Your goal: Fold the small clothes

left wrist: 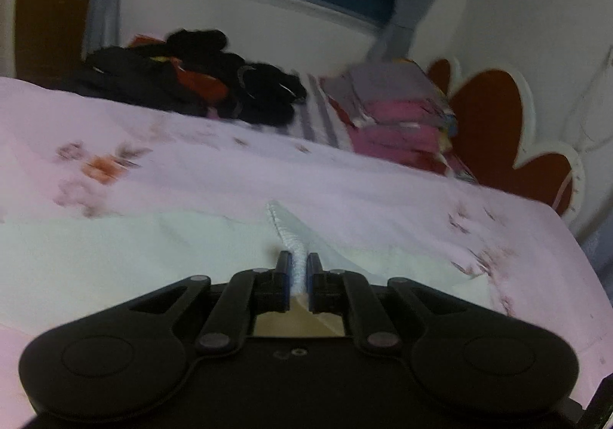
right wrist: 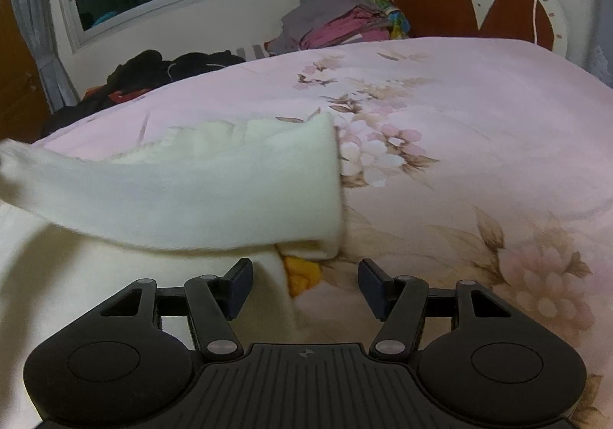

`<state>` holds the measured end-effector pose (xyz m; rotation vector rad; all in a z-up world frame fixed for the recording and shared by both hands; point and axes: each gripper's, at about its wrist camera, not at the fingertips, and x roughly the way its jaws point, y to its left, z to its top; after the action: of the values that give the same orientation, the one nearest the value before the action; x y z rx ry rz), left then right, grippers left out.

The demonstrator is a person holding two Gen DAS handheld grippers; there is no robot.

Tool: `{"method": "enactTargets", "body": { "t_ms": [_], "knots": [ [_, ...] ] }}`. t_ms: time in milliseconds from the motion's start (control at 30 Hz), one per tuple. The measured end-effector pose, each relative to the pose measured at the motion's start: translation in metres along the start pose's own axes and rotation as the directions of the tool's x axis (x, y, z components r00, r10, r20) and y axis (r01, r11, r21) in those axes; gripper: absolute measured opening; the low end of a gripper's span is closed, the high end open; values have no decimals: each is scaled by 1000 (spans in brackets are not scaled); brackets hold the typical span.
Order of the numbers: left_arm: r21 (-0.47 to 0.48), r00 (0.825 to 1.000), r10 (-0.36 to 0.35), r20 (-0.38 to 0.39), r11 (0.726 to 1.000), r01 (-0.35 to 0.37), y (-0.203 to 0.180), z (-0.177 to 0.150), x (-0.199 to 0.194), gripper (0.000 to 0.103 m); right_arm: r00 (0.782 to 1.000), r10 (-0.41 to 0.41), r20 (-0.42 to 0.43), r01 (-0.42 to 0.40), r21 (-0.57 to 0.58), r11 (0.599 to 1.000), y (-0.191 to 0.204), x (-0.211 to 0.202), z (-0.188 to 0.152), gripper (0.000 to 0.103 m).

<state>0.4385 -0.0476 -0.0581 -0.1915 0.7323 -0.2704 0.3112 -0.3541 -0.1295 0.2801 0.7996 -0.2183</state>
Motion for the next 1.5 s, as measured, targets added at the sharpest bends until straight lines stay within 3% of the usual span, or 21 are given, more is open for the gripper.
{"method": "enactTargets", "body": {
  "t_ms": [167, 233, 333, 467, 600, 667, 700, 733, 767, 900, 1000, 1200, 1267, 1300, 1400, 1500],
  "knots": [
    [-11, 994, 106, -40, 994, -106, 36, -12, 10, 8, 1000, 20, 20, -20, 1, 1000, 10, 9, 5, 57],
    [-13, 989, 125, -78, 992, -126, 44, -24, 19, 8, 999, 38, 16, -38, 10, 999, 11, 12, 8, 18],
    [14, 983, 152, -107, 988, -151, 47, -37, 30, 8, 999, 35, 22, -35, 19, 999, 8, 13, 11, 11],
    [30, 972, 183, -145, 983, -181, 52, -47, 41, 9, 1000, -9, 15, 9, 28, 1000, 0, 11, 7, 10],
    [68, 967, 227, -114, 973, -220, 51, -50, 30, 33, 1000, -2, -14, 2, 5, 1000, -7, -1, 6, 11],
    [57, 970, 234, -59, 971, -231, 51, -46, 15, 46, 1000, 12, 14, -12, 7, 1000, -13, -15, 8, 15],
    [58, 970, 243, -27, 969, -241, 49, -45, 9, 55, 999, 10, 36, -11, 7, 1000, -15, -20, 11, 33],
    [63, 970, 244, 2, 968, -244, 46, -42, 5, 61, 998, 10, 59, -10, 10, 1000, -17, -23, 15, 61],
    [70, 971, 237, 11, 969, -237, 43, -41, 3, 62, 997, 16, 79, -17, 14, 1000, -19, -23, 22, 70],
    [106, 979, 202, -19, 974, -199, 28, -38, 16, 62, 996, 59, 60, -61, 25, 998, -16, 6, 48, 71],
    [132, 978, 202, -46, 972, -194, 21, -44, 31, 62, 996, 89, 12, -90, 68, 994, -13, 37, 61, 54],
    [156, 968, 231, -96, 964, -215, 25, -59, 50, 63, 995, 94, -22, -92, 88, 992, -2, 83, 79, 50],
    [156, 965, 244, -98, 961, -227, 28, -61, 53, 66, 995, 99, -22, -96, 103, 990, -3, 91, 85, 29],
    [151, 964, 244, -103, 962, -227, 29, -61, 53, 68, 994, 109, -24, -106, 119, 987, -4, 93, 86, 11],
    [143, 965, 240, -106, 964, -224, 29, -59, 52, 67, 996, 87, -2, -87, 58, 995, 0, 88, 85, 7],
    [142, 965, 238, -114, 965, -222, 30, -59, 56, 72, 1000, -4, 17, 3, 38, 999, -9, 92, 79, 6]
  ]
}}
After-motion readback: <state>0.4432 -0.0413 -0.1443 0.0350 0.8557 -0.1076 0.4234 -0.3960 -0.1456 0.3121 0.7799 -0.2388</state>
